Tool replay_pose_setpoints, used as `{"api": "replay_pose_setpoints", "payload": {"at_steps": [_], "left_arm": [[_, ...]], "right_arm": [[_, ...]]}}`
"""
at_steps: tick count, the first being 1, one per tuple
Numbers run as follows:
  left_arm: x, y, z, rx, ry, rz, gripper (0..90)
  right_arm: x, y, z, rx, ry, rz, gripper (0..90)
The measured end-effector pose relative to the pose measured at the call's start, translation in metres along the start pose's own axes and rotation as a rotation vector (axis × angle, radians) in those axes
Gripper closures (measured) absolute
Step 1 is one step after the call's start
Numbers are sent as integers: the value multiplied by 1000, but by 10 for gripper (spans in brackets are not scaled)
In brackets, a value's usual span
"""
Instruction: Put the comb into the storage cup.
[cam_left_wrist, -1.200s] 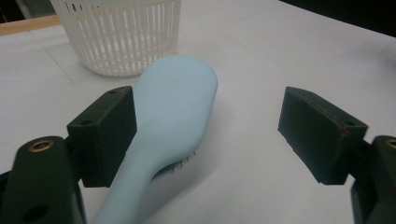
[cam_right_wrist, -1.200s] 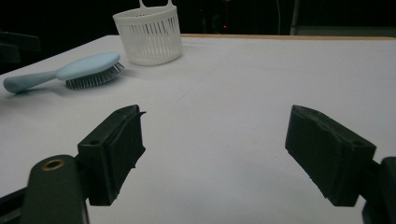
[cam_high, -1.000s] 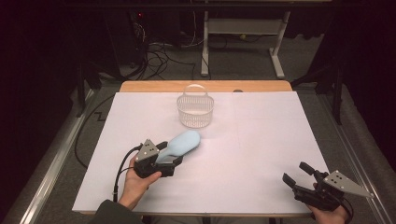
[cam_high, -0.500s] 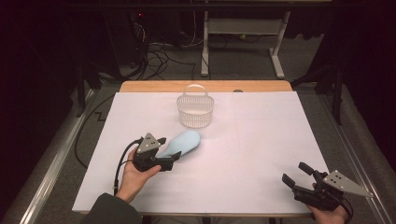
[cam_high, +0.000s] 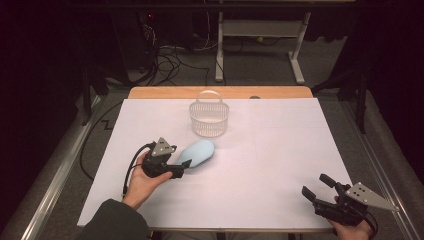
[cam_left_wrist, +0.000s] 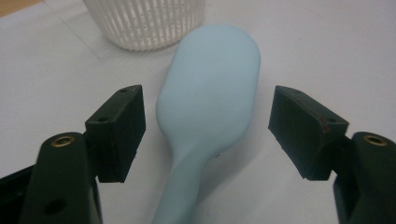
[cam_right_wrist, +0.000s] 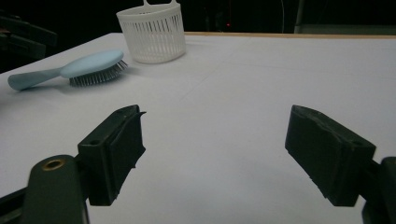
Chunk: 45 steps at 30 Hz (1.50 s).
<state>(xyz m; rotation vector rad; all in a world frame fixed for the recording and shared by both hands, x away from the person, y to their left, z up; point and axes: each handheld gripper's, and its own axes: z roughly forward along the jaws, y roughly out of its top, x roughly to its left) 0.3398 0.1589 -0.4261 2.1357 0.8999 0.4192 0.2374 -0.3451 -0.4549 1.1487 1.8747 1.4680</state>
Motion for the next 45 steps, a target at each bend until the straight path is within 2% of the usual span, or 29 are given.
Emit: {"api": "replay_pose_setpoints", "payload": {"at_steps": [3,14,27,36,41,45], "left_arm": [[2,0,2,42,5,2,273],[5,0,8,127,5,8,267],[6,0,14,188,9,14,228],[6,1,19,241,14,18,232],[7,1,21,276,-3,24,245],[8,1,24,301,-13,13,260]], "right_arm": [[0,0,0,0,-5,3,198],[0,0,0,0,-4,3,197],[0,0,0,2,-3,-2,198],[0,0,0,4,-2,-1,198],[0,0,0,6,0,-3,198],[0,0,0,7,1,-3,200]]}}
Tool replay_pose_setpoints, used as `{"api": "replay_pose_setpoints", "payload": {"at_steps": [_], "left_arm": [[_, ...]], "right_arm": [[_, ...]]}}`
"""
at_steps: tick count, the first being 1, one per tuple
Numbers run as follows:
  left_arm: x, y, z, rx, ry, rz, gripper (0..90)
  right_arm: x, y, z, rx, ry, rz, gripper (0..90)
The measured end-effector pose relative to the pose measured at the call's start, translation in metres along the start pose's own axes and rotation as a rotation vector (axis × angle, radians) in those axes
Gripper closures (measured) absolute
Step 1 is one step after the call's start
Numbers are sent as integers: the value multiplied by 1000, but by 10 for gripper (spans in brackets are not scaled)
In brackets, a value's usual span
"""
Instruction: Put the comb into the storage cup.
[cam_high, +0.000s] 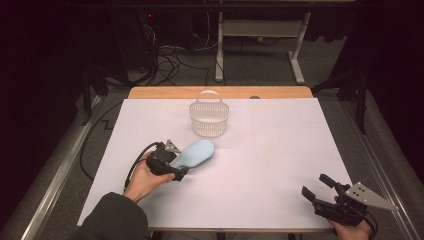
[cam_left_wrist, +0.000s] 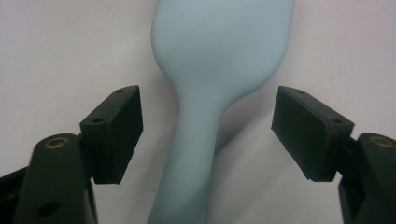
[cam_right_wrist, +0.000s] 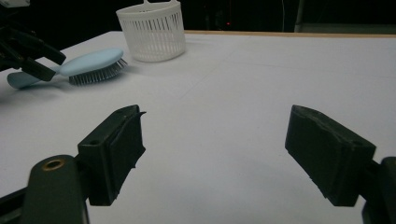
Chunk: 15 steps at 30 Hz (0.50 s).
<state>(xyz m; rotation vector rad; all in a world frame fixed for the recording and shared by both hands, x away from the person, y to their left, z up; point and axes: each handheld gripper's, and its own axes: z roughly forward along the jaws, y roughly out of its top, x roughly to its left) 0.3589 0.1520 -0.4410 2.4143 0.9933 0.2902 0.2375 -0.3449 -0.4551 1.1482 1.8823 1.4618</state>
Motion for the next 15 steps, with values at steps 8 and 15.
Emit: {"api": "replay_pose_setpoints", "payload": {"at_steps": [8,15], "left_arm": [[2,1,6,55,-7,0,300],[2,2,11,103,-7,15,328]], "right_arm": [[0,0,0,2,1,2,201],[0,0,0,2,3,4,202]]}}
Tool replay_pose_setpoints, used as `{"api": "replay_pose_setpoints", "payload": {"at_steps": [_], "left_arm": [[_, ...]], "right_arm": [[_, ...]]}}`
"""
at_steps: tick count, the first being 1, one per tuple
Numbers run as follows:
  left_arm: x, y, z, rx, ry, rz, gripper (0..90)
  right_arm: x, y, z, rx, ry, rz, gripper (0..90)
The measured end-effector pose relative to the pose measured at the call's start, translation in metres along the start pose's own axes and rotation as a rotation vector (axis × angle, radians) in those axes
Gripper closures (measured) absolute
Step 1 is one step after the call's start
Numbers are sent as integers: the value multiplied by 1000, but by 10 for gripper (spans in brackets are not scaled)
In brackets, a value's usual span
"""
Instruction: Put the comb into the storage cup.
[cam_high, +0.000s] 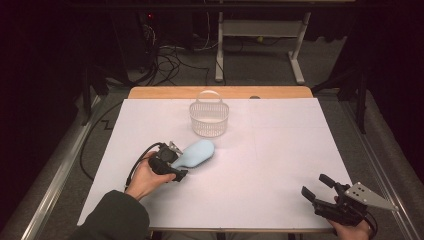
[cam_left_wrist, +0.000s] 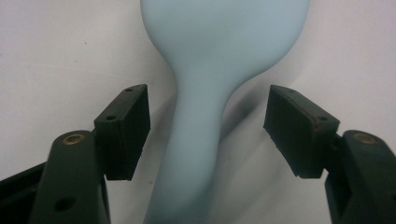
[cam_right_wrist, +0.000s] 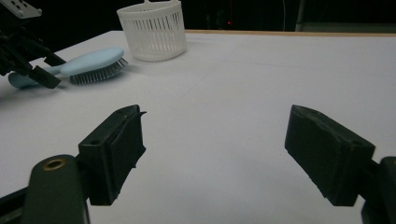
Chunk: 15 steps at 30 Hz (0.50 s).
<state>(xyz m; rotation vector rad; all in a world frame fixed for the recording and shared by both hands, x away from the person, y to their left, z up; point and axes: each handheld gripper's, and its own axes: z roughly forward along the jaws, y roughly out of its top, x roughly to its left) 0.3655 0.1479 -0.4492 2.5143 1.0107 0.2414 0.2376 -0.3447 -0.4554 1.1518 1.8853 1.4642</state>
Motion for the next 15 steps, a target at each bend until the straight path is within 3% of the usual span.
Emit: {"api": "replay_pose_setpoints", "payload": {"at_steps": [6,15], "left_arm": [[1,1,2,10,-5,9,393],[3,3,2,32,-45,7,465]], "right_arm": [[0,0,0,-3,9,-8,202],[1,0,0,-1,10,-9,202]]}}
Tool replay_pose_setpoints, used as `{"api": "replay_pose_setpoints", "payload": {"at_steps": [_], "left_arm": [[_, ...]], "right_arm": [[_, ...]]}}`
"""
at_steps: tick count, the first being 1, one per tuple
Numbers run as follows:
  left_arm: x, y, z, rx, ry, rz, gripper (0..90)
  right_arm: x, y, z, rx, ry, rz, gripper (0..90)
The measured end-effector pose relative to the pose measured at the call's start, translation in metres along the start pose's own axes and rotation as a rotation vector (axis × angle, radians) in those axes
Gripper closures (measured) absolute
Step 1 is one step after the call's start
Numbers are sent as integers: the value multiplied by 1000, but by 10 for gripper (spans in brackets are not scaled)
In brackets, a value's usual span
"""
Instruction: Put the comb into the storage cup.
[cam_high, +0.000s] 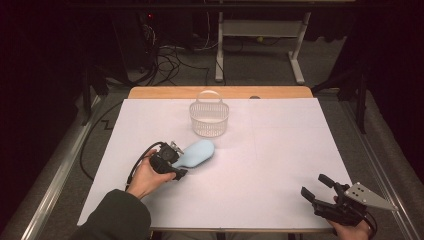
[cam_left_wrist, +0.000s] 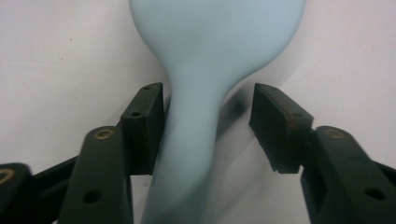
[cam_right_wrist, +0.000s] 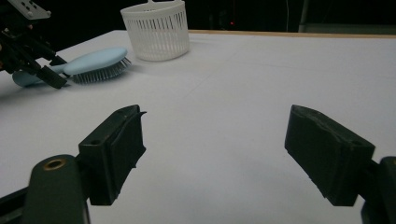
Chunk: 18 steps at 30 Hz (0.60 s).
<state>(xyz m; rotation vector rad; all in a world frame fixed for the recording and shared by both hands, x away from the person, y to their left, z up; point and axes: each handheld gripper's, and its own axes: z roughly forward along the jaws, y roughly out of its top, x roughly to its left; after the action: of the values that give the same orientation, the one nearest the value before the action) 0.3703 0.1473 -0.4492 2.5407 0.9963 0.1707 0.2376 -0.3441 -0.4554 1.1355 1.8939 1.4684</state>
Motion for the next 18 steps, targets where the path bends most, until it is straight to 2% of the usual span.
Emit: {"api": "replay_pose_setpoints", "payload": {"at_steps": [13,16,18], "left_arm": [[3,2,-2,26,-12,-25,564],[6,3,-2,35,-16,-44,635],[7,4,-2,42,-23,-50,645]], "right_arm": [[1,0,0,1,11,-10,204],[1,0,1,2,13,-14,204],[1,0,1,4,15,-14,204]]}}
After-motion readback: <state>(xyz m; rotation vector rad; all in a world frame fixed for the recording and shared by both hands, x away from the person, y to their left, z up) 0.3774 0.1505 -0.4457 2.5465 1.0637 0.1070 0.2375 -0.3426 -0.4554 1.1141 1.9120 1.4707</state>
